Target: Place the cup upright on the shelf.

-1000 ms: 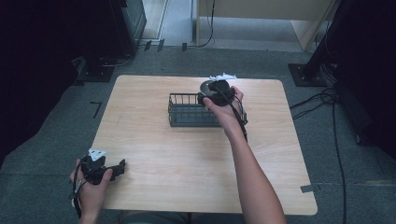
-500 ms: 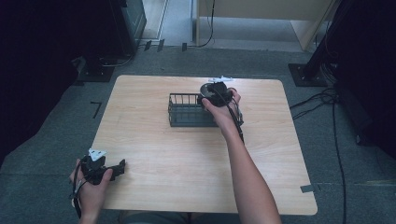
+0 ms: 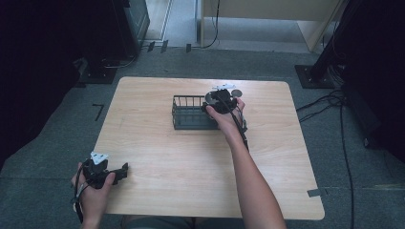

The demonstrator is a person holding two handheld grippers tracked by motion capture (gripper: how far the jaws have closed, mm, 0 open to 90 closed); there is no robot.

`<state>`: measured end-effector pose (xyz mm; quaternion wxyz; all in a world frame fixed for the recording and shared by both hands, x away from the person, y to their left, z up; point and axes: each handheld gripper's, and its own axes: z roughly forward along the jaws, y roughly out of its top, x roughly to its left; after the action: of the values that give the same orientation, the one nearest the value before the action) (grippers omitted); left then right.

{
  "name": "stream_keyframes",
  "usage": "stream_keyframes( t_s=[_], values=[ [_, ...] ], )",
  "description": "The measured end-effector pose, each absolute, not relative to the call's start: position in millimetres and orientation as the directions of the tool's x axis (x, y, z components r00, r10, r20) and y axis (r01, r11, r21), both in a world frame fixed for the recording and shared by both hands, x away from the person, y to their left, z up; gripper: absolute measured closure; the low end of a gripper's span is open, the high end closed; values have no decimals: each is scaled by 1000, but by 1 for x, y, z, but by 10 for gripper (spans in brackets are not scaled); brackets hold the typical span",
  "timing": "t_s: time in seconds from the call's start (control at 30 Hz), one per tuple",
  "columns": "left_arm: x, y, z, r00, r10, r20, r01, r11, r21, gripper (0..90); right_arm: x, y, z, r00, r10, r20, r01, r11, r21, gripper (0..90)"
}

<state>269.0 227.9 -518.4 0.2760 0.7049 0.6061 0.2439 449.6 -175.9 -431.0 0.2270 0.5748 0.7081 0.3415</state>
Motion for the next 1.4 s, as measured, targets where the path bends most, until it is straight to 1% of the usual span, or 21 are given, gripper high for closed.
stream_keyframes(
  t_s=[0.33, 0.43, 0.47, 0.5, 0.57, 0.63, 0.77, 1.07, 1.4],
  values=[
    [269, 228, -518, 147, 989, 10, 720, -114, 685, 0, 448, -174, -436, -244, 969, 51, 666, 129, 735, 172],
    [269, 228, -518, 147, 989, 10, 720, -114, 685, 0, 448, -174, -436, -259, 964, 55, 666, 137, 733, 150],
    [269, 228, -518, 147, 989, 10, 720, -115, 685, 0, 448, -175, -434, -275, 959, 65, 668, 142, 730, 118],
    [269, 228, -518, 147, 989, 10, 720, -115, 685, 0, 448, -175, -434, -275, 959, 65, 668, 142, 730, 118],
    [269, 228, -518, 148, 989, 11, 719, -115, 685, 0, 447, -176, -431, -288, 956, 64, 674, 154, 723, 67],
    [269, 228, -518, 148, 989, 11, 720, -115, 684, 0, 446, -177, -428, -283, 956, 74, 671, 142, 728, 60],
    [269, 228, -518, 147, 989, 10, 720, -114, 685, 0, 443, -180, -421, -283, 955, 87, 660, 128, 741, 55],
    [269, 228, -518, 147, 989, 11, 720, -114, 685, 0, 428, -191, -404, -297, 952, 73, 636, 140, 759, 41],
    [269, 228, -518, 147, 989, 10, 720, -114, 685, 0, 406, -221, -395, -271, 959, 82, 621, 109, 776, 36]
  ],
)
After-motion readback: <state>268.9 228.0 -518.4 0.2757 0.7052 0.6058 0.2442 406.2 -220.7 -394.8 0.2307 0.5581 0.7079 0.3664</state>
